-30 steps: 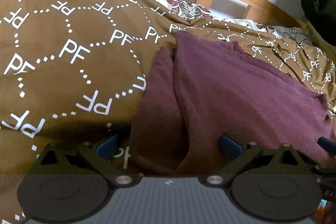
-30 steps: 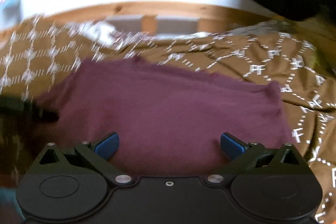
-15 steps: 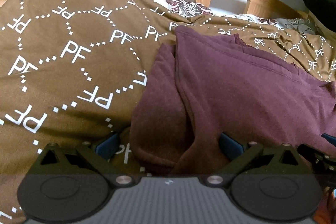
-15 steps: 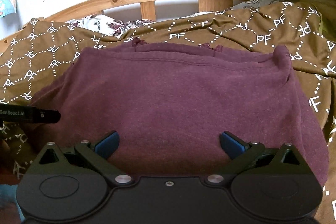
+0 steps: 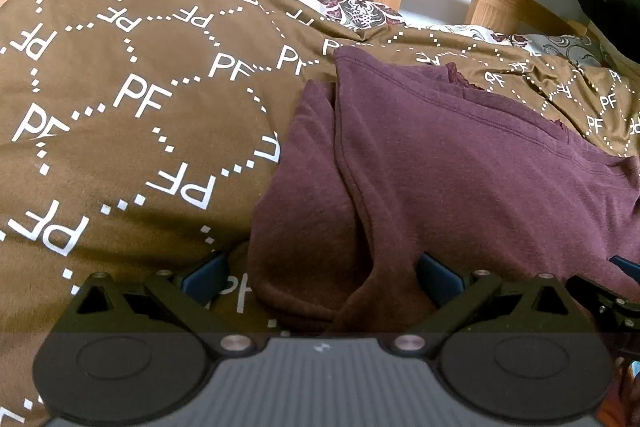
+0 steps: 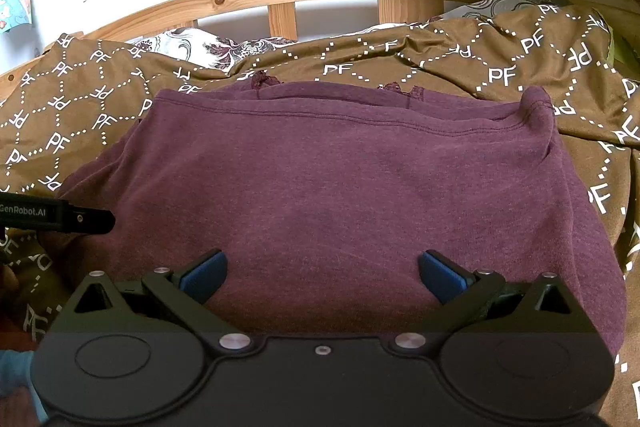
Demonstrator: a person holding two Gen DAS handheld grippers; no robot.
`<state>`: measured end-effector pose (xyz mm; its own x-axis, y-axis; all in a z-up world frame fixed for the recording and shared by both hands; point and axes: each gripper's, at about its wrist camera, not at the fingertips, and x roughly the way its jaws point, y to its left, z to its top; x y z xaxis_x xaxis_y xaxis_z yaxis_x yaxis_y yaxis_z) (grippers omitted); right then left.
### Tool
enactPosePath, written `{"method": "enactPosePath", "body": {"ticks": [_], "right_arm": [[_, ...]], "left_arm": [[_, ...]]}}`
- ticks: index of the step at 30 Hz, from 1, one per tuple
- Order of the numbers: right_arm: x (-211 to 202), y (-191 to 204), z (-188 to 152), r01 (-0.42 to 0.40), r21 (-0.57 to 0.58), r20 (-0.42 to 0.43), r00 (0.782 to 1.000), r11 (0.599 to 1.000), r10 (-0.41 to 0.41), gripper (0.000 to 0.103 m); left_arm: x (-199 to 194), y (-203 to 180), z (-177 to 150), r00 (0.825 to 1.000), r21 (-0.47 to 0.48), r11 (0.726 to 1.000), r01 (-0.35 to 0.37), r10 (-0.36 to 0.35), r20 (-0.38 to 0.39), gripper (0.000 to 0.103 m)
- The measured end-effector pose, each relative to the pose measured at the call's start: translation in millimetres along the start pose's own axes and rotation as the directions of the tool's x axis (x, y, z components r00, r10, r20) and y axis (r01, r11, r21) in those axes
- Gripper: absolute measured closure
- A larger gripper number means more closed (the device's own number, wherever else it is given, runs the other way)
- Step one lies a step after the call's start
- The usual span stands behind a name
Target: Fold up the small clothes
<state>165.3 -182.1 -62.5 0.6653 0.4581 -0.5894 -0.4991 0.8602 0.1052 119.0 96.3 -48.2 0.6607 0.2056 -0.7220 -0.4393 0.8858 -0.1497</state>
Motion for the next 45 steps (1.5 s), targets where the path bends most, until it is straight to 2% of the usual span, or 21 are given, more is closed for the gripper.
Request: {"method": "enactPosePath", "body": {"ticks": [25,27,30,37,38,40,41,43,45], "right_arm": [[0,0,0,0.001,-0.001,0.000,1.000,1.000,-0.001,0.000],[0,0,0,0.001,-0.001,0.000,1.000,1.000,-0.001,0.001],[0,0,0,0.001,-0.001,0.000,1.000,1.000,-0.001,0.000],[1,0,0,0.001,-0.001,0.000,1.000,1.000,-0.001,0.001],[1,0,0,0.001,-0.002,0.000,1.000,1.000,-0.001,0.000],[1,0,0,0.001,-0.002,-0.001,1.000,1.000,-0.001,0.001],[1,0,0,0.001,-0.002,-0.001,1.000,1.000,-0.001,0.000],[1,0,0,0.000,-0.001,-0.001,1.000,1.000,0.000,0.001],[1,-1,1,-0.008,0.003,-0.005,1.000,1.000,0.008,0.001]], "left_arm": [[3,-1,7,1.000,0.000,1.000,0.006,-0.006,-0.020,0.001],[2,2,7,1.000,-0.020,1.000,0.021,-0.021,-0.023,0.004],[-3,8,9,0.999,-0.069,0.997,0.038,-0.040,-0.023,0.015],[-10,9,16,0.999,-0.151,0.988,0.020,-0.027,-0.043,0.054],[-11,6,17,0.999,-0.150,0.989,0.015,-0.023,-0.049,0.062],[-14,-2,20,0.998,-0.132,0.991,-0.008,0.001,-0.058,0.069],[-14,-6,21,0.998,-0.119,0.993,-0.011,0.004,-0.061,0.080],[-18,-15,24,0.998,-0.095,0.995,0.010,-0.015,-0.054,0.087],[-25,-21,28,0.998,-0.072,0.997,0.042,-0.044,-0.033,0.089]]}}
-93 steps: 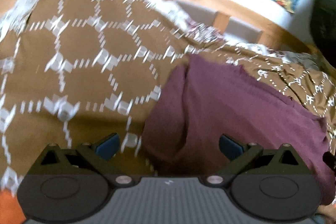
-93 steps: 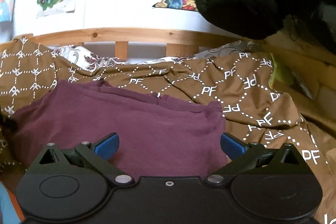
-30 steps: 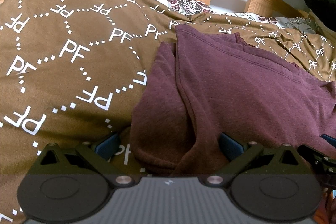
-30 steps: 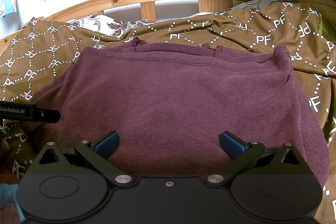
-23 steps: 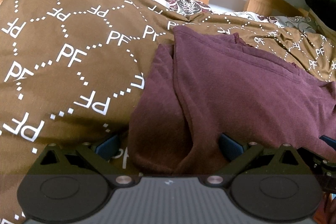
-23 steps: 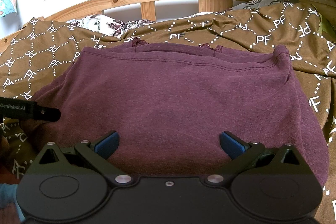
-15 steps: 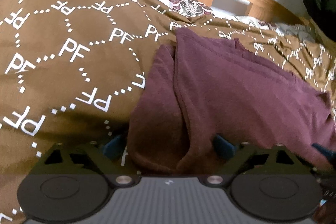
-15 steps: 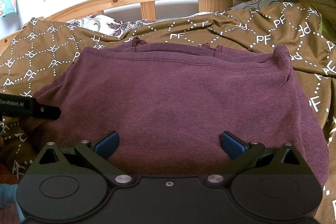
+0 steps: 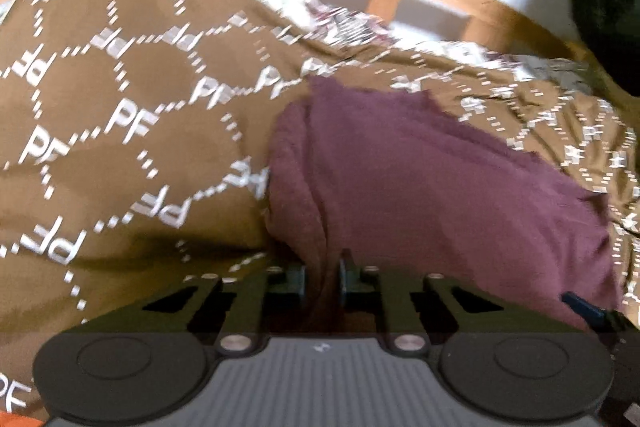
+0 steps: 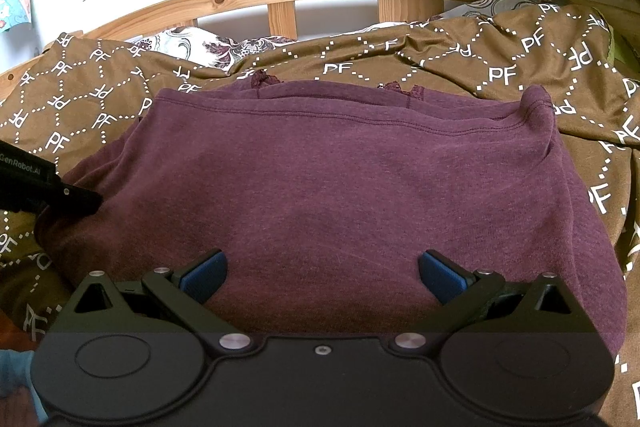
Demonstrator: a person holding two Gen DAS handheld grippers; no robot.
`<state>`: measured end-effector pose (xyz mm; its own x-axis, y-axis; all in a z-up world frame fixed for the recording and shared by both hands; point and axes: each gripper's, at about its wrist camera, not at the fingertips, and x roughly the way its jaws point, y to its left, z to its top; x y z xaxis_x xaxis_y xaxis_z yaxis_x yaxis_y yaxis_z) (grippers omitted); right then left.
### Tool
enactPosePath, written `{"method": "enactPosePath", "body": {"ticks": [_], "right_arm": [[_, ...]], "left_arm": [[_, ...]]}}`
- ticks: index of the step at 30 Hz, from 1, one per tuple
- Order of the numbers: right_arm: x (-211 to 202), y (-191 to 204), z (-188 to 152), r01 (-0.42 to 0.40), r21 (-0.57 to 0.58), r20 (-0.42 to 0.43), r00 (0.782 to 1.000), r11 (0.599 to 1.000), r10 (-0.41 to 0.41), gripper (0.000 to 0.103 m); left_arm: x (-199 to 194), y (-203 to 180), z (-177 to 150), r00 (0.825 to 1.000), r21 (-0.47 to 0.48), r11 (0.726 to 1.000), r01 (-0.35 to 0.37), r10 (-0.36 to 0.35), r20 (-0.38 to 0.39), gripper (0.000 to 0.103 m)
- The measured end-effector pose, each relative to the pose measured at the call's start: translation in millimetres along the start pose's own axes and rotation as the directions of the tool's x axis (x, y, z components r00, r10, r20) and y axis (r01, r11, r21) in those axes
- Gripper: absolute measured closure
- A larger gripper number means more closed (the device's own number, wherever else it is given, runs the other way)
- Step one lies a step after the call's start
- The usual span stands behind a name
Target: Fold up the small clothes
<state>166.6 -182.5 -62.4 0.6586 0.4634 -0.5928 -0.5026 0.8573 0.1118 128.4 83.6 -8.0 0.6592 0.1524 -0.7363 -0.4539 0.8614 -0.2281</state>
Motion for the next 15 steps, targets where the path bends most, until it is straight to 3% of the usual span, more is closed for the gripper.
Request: {"method": "enactPosePath", "body": {"ticks": [6,10,15], "right_arm": [[-13,-11,7,-0.030,0.046,0.037,0.999,0.999,0.028,0.001],[-28,-11,12,0.051,0.014,0.126,0.991,0.999,-0.052,0.001],[-39,-21,21,0.167,-0.043,0.226,0.962,0.985,-0.154,0.001]], "left_arm": [[-22,-27,15,0.992,0.048,0.993,0.109,-0.111,0.053,0.090],[-33,-55,22,0.981,0.098,0.980,0.175,-0.182,0.069,0.090],[-37,-98,18,0.964,0.191,0.950,0.246,-0.261,0.059,0.090]]}}
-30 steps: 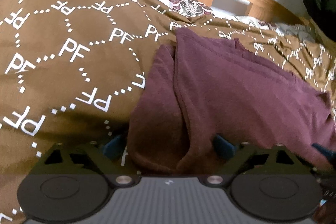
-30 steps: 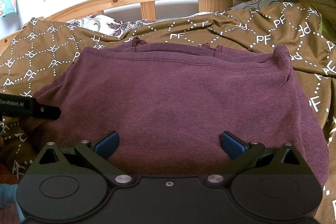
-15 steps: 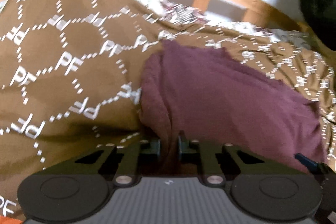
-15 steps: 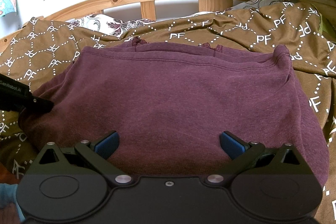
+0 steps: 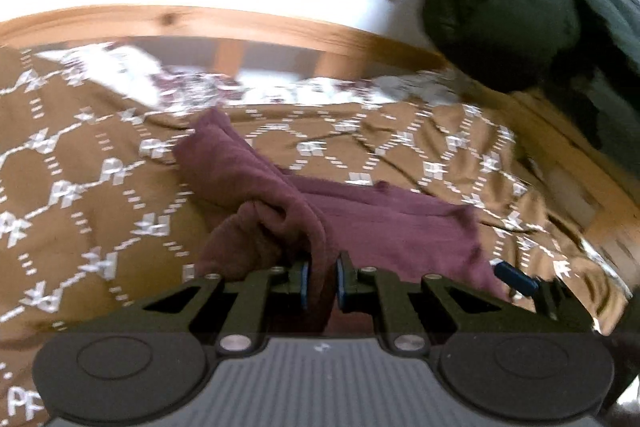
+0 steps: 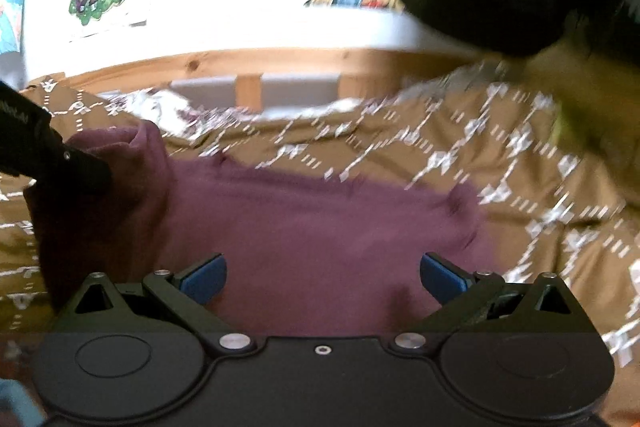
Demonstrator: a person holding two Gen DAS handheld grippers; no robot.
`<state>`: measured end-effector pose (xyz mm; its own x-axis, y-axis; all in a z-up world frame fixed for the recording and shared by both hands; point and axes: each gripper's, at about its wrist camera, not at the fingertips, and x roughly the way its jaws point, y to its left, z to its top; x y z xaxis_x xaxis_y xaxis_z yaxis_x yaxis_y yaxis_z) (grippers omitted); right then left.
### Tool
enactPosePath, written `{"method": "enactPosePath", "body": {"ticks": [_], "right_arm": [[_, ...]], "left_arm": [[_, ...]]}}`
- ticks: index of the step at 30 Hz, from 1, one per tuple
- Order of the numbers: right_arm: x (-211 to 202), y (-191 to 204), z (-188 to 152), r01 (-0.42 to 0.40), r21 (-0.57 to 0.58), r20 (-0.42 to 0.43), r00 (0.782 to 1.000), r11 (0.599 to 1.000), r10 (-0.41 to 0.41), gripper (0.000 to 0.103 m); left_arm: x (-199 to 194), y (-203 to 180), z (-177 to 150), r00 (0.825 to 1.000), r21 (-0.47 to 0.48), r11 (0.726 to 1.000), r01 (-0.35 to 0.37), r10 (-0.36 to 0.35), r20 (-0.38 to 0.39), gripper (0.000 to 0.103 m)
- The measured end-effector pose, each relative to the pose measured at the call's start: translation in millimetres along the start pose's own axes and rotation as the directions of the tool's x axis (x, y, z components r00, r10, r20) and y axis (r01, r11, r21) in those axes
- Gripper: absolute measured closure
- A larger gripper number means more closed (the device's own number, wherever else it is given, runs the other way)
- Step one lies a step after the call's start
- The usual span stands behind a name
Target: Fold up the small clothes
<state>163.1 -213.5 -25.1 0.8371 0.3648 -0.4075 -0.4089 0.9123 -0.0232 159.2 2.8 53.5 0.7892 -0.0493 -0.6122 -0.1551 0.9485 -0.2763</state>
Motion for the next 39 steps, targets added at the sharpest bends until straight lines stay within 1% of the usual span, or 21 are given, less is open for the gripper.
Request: {"method": "enactPosePath", "body": {"ticks": [2,4,7,9,12,15,17,19,21,22,23,24,25,26,28,31,35,37,39], "right_arm": [[5,-15,2,0.033,0.020,-0.007,0.999,0.999,-0.033,0.001],[11,-33,3,0.086,0.071,-0.032,0.996,0.994,-0.084,0.001],[17,-60,4,0.175,0.133,-0.057,0.984,0.976,-0.169,0.001],[20,-74,3,0.216,0.167,-0.074,0.976,0.962,-0.206,0.001],[21,-90,2,0.244,0.215,-0.092,0.969,0.946,-0.230,0.001],[25,-94,-1,0.242,0.221,-0.097,0.969,0.945,-0.226,0.001],[28,-93,-2,0.240,0.208,-0.101,0.969,0.948,-0.223,0.001],[27,-90,-4,0.238,0.197,-0.104,0.970,0.951,-0.221,0.001],[30,-90,-4,0.237,0.194,-0.110,0.970,0.952,-0.219,0.001],[30,-88,-4,0.237,0.193,-0.112,0.969,0.952,-0.219,0.001],[31,-88,-4,0.238,0.193,-0.115,0.969,0.952,-0.219,0.001],[32,-89,-4,0.239,0.194,-0.118,0.969,0.952,-0.219,0.001],[32,-89,-5,0.240,0.196,-0.122,0.968,0.951,-0.219,0.001],[32,-90,-5,0.241,0.197,-0.125,0.968,0.950,-0.219,0.001],[33,-90,-6,0.245,0.199,-0.133,0.966,0.949,-0.222,0.001],[36,-88,-8,0.253,0.182,-0.144,0.963,0.950,-0.229,0.001],[38,-86,-10,0.256,0.157,-0.153,0.961,0.954,-0.232,0.001],[39,-86,-10,0.256,0.157,-0.154,0.960,0.954,-0.232,0.001],[39,-86,-11,0.256,0.157,-0.156,0.960,0.954,-0.232,0.001]], "left_arm": [[9,-15,-3,1.000,0.021,1.000,0.023,-0.023,-0.019,0.090],[20,-27,-7,0.999,0.050,0.998,0.034,-0.032,-0.044,0.090],[36,-41,-16,0.996,0.090,0.995,0.036,-0.028,-0.084,0.090],[43,-44,-22,0.994,0.103,0.994,0.037,-0.025,-0.109,0.090],[49,-51,-32,0.992,0.144,0.989,0.022,-0.004,-0.127,0.089],[49,-58,-38,0.991,0.182,0.983,0.021,0.004,-0.136,0.085],[49,-60,-39,0.987,0.186,0.981,0.052,-0.023,-0.156,0.073],[47,-60,-39,0.986,0.180,0.981,0.072,-0.043,-0.160,0.067],[45,-61,-39,0.986,0.175,0.981,0.085,-0.057,-0.158,0.064],[44,-60,-37,0.985,0.169,0.981,0.093,-0.066,-0.160,0.058],[43,-59,-36,0.983,0.158,0.981,0.110,-0.084,-0.162,0.047],[41,-58,-35,0.981,0.144,0.981,0.134,-0.110,-0.162,0.041],[38,-57,-34,0.977,0.133,0.978,0.162,-0.140,-0.163,0.028],[35,-57,-34,0.971,0.126,0.972,0.199,-0.178,-0.162,0.019],[29,-59,-34,0.963,0.141,0.960,0.243,-0.222,-0.151,0.014],[22,-64,-34,0.958,0.176,0.947,0.268,-0.244,-0.147,0.010],[13,-64,-30,0.945,0.168,0.932,0.320,-0.301,-0.127,0.002],[9,-65,-30,0.935,0.175,0.921,0.349,-0.332,-0.123,0.001],[8,-69,-31,0.929,0.191,0.911,0.365,-0.342,-0.142,0.001]]}}
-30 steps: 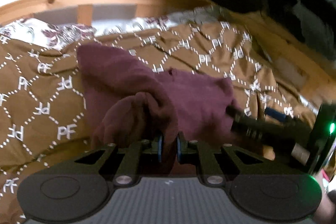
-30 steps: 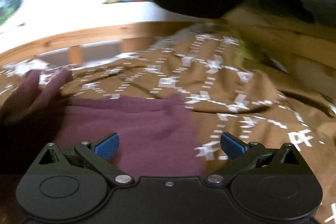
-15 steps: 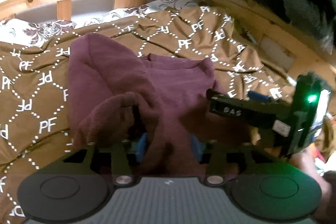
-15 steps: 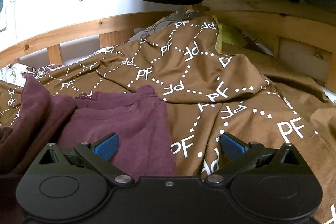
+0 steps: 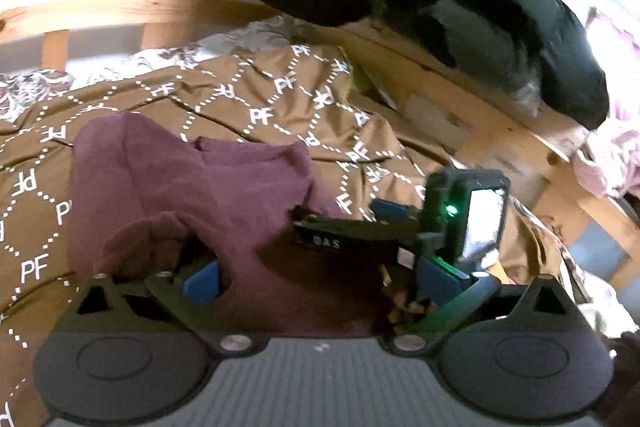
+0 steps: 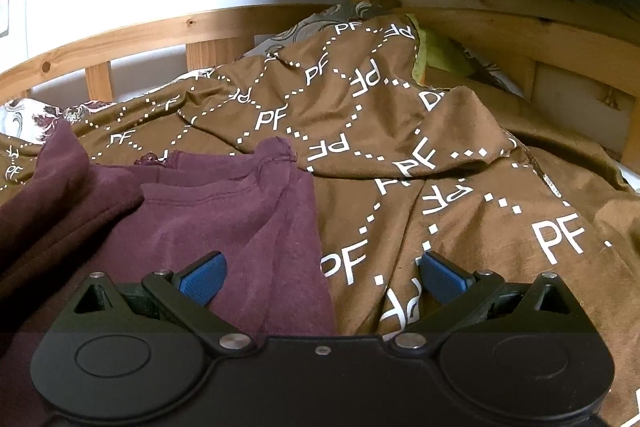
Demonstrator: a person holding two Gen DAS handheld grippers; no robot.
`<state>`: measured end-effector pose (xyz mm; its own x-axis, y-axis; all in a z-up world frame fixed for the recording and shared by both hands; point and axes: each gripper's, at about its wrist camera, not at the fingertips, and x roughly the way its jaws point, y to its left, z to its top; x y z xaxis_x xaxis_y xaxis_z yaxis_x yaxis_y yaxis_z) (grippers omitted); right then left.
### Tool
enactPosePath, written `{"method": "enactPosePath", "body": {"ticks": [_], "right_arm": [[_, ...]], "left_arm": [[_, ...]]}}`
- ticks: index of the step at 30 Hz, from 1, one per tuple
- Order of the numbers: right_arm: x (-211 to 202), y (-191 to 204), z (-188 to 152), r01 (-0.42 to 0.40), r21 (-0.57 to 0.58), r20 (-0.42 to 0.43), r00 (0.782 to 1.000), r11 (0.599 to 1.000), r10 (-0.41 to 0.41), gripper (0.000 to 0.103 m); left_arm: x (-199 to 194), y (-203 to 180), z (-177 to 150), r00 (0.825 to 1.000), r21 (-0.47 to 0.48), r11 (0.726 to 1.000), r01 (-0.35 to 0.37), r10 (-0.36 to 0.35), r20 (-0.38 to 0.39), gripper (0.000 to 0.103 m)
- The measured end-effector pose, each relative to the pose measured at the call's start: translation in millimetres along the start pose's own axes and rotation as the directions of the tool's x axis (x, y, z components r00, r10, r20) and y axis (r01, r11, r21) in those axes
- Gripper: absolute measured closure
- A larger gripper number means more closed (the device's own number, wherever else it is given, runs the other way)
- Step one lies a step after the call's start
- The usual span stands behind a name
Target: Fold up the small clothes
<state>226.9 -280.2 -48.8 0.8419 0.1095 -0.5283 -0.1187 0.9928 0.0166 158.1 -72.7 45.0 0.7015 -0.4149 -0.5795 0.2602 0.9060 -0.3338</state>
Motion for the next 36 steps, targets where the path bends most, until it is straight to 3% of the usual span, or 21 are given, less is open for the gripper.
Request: {"method": "enactPosePath", "body": {"ticks": [12,15,18,23,27,31,34,36], "right_arm": [[-8,-5,1,0.055,0.021,0.067,0.996,0.998,-0.057,0.001],[-11,-5,2,0.064,0.024,0.085,0.994,0.998,-0.066,0.001],[-15,-5,2,0.079,0.027,0.112,0.990,0.997,-0.082,0.001],[-24,-5,5,0.089,0.029,0.169,0.981,0.996,-0.093,0.001],[-31,-4,8,0.030,0.024,0.205,0.978,0.999,-0.034,0.001],[-35,-2,14,-0.131,0.015,0.213,0.969,0.991,0.124,0.001],[-35,-2,20,-0.275,0.010,0.199,0.943,0.961,0.267,0.001],[-37,1,28,-0.367,-0.004,0.191,0.913,0.930,0.361,0.001]], "left_arm": [[-10,-14,-3,1.000,0.070,0.997,0.030,-0.030,-0.002,0.001],[-21,-20,-3,0.998,0.103,0.995,0.004,-0.011,0.062,0.001],[-35,-29,-3,0.986,0.166,0.986,0.031,-0.058,0.158,0.001],[-38,-47,-9,0.969,0.258,0.958,-0.123,0.060,0.240,0.001],[-33,-33,-12,0.969,0.185,0.965,-0.187,0.150,0.196,0.001],[-35,-7,-20,0.968,0.069,0.972,-0.224,0.213,0.135,0.001],[-39,11,-29,0.964,0.019,0.968,-0.251,0.248,0.095,0.001],[-41,20,-35,0.958,0.022,0.959,-0.281,0.280,0.058,0.001]]}}
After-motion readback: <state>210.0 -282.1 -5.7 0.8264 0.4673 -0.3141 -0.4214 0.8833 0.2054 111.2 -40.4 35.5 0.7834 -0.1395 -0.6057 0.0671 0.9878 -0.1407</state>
